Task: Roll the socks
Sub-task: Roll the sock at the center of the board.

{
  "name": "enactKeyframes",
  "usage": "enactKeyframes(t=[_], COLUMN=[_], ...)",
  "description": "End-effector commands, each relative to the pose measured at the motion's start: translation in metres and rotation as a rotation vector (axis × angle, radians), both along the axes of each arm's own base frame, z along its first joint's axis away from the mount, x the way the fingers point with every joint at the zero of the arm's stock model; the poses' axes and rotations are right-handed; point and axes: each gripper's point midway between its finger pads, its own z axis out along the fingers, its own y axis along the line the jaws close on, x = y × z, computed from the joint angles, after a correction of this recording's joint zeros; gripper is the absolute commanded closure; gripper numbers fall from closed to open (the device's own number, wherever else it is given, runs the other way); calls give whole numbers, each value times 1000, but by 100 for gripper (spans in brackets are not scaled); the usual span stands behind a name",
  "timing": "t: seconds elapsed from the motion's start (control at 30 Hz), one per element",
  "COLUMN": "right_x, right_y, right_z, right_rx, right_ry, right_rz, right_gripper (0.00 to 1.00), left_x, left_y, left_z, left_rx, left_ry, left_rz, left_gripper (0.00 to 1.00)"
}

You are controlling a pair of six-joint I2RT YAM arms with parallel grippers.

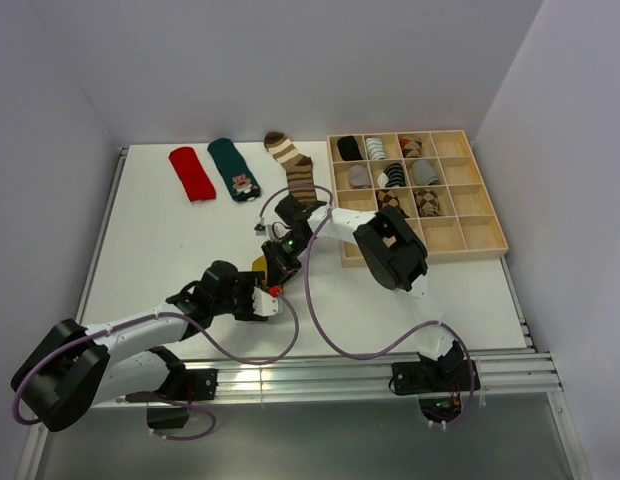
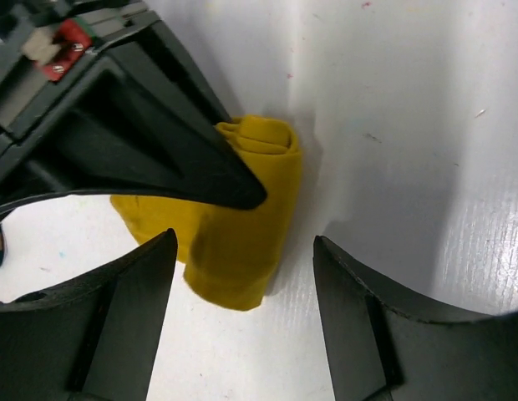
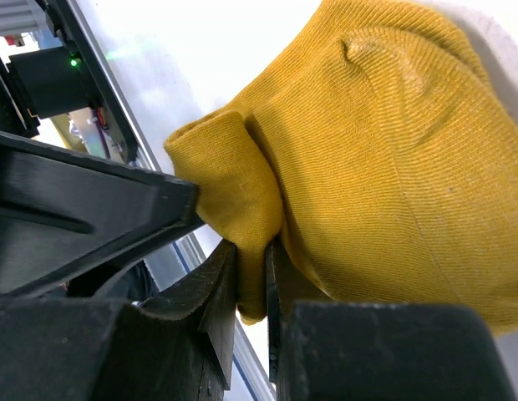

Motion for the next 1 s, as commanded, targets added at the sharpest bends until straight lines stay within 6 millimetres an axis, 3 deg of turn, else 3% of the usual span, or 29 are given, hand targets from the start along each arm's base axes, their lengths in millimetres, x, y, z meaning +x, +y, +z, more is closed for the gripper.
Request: enactKeyframes(t=[0.0, 0.07, 0.17, 0.2, 0.37, 0.4, 0.5, 0.53, 0.57, 0.73, 0.77, 0.83, 0.9, 0.93, 0.97], right_x=[9, 10, 11, 10, 10, 11, 17, 20, 23, 45, 52, 61, 75, 80, 89], right_y=[-9, -9, -9, -10, -11, -12, -17, -17, -18, -27, -31, -39, -55, -60, -69], right_z=[-18, -18, -17, -17, -12, -12, -12, -12, -11, 16, 22, 43, 45, 63, 65], right_rx=[-71, -72, -71, -73, -57, -62, -74, -86, -89, -111, -124, -113, -148, -129, -157], right_ry=[-32, -31, -28, -26, -33, -34, -62, -75, -93, -261, -301, -365, -419, -438, -468], right_rz=[-12, -12, -12, -11, 0, -5, -18, -36, -47, -144, -179, -252, -351, -408, -472], right_gripper=[90, 90, 91, 91, 90, 89, 80, 69, 65, 45, 43, 42, 41, 41, 41], left_x=[5, 2, 3, 2, 6, 5, -3, -3, -7, -19, -25, -25, -33, -30, -29], left_y=[-9, -11, -12, -10, -12, -11, -11, -13, -10, -8, -1, -5, 2, -4, -2], left_z=[5, -2, -10, -20, -32, -34, -37, -35, -38, -41, -45, -38, -40, -31, -30], left_rx=[-5, 10, 34, 60, 102, 112, 128, 126, 140, 165, 179, 156, 173, 150, 152], left_ry=[-76, -63, -36, -2, 73, 89, 143, 154, 184, 333, 393, 443, 526, 542, 564], left_rz=[-33, -44, -41, -35, -8, -9, -22, -24, -25, -25, -9, -20, -9, -25, -13], left_gripper=[29, 30, 40, 50, 70, 80, 93, 97, 99, 100, 100, 100, 100, 100, 100])
